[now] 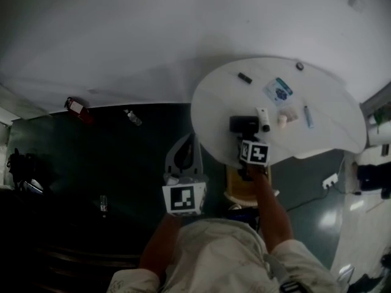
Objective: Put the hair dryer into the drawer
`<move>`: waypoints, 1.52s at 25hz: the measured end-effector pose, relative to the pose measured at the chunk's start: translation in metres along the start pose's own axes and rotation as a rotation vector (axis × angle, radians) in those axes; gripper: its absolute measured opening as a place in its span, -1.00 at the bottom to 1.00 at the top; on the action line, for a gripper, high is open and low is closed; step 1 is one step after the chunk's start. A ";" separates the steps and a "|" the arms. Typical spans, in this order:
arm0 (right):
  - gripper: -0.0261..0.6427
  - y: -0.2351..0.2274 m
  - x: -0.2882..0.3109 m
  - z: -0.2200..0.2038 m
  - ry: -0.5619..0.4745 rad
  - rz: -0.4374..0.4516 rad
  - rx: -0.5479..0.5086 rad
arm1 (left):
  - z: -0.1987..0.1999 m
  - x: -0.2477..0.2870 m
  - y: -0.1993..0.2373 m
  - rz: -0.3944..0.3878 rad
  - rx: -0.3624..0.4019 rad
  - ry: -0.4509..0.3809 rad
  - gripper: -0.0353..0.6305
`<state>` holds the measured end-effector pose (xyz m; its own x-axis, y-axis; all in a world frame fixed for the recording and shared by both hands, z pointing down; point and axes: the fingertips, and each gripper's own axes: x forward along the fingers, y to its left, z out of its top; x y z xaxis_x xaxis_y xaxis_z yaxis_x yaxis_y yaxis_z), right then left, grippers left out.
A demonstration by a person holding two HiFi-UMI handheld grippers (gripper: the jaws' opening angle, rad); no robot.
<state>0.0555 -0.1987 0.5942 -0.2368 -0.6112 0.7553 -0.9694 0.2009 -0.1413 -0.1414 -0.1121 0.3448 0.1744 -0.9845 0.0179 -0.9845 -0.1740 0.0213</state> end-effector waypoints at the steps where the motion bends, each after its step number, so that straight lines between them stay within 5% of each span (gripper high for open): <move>1: -0.16 0.000 -0.005 0.000 -0.007 0.000 0.004 | 0.000 0.000 -0.001 -0.003 0.002 0.000 -0.89; 6: -0.16 0.010 -0.037 0.009 -0.071 0.033 0.017 | -0.001 0.002 -0.012 -0.031 -0.003 -0.001 -0.89; 14: -0.16 0.032 -0.101 0.042 -0.310 0.123 0.001 | 0.002 0.010 -0.030 -0.081 -0.017 -0.012 -0.89; 32: -0.16 0.028 -0.250 0.078 -0.838 0.059 -0.146 | 0.013 0.019 -0.088 -0.216 -0.037 -0.056 -0.89; 38: -0.16 0.014 -0.261 0.069 -0.799 0.001 -0.144 | 0.019 0.022 -0.110 -0.266 -0.035 -0.081 -0.89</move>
<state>0.0991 -0.0895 0.3509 -0.2657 -0.9620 0.0623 -0.9641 0.2652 -0.0171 -0.0293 -0.1150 0.3234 0.4234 -0.9030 -0.0733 -0.9027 -0.4273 0.0494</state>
